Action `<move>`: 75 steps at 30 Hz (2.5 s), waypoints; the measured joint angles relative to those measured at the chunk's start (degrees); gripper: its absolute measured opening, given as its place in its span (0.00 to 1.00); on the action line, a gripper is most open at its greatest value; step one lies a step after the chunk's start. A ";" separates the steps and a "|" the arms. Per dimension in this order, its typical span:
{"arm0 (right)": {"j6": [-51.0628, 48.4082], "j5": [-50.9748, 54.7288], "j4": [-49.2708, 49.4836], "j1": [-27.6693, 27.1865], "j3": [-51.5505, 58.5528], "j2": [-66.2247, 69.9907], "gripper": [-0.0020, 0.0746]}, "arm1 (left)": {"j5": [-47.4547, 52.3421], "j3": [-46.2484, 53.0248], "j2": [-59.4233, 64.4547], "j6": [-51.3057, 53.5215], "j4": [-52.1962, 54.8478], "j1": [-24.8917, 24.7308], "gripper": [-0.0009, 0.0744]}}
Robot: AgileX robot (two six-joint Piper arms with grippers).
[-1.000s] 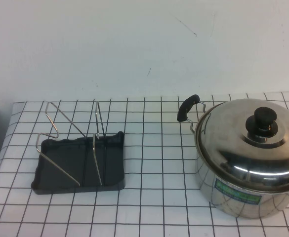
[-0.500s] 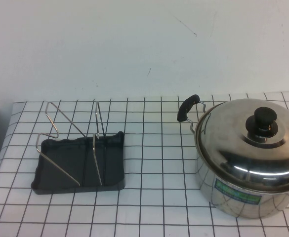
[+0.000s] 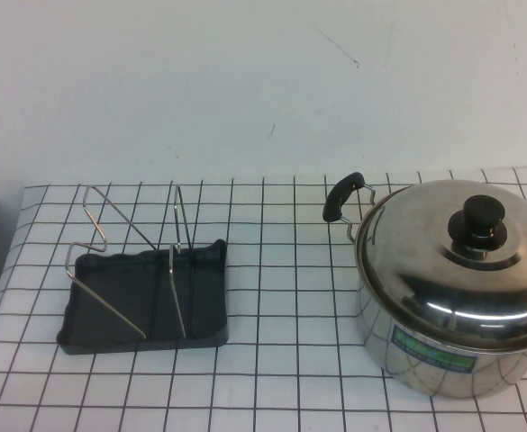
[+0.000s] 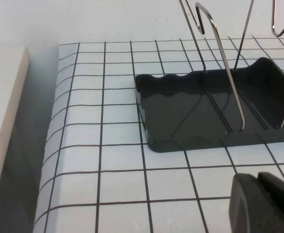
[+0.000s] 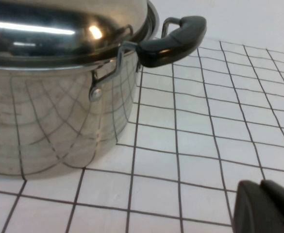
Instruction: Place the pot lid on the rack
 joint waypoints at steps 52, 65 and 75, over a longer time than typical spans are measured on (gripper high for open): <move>-16.63 12.50 14.76 0.00 -28.23 12.68 0.02 | -17.69 -13.53 1.26 -0.65 -4.95 0.00 0.01; -84.13 13.84 71.60 0.00 -28.54 38.80 0.02 | -3.85 -25.47 19.78 4.08 -9.92 0.00 0.01; -112.37 9.28 96.94 0.00 -29.91 61.70 0.74 | -13.20 -25.47 27.77 11.46 -14.93 0.00 0.01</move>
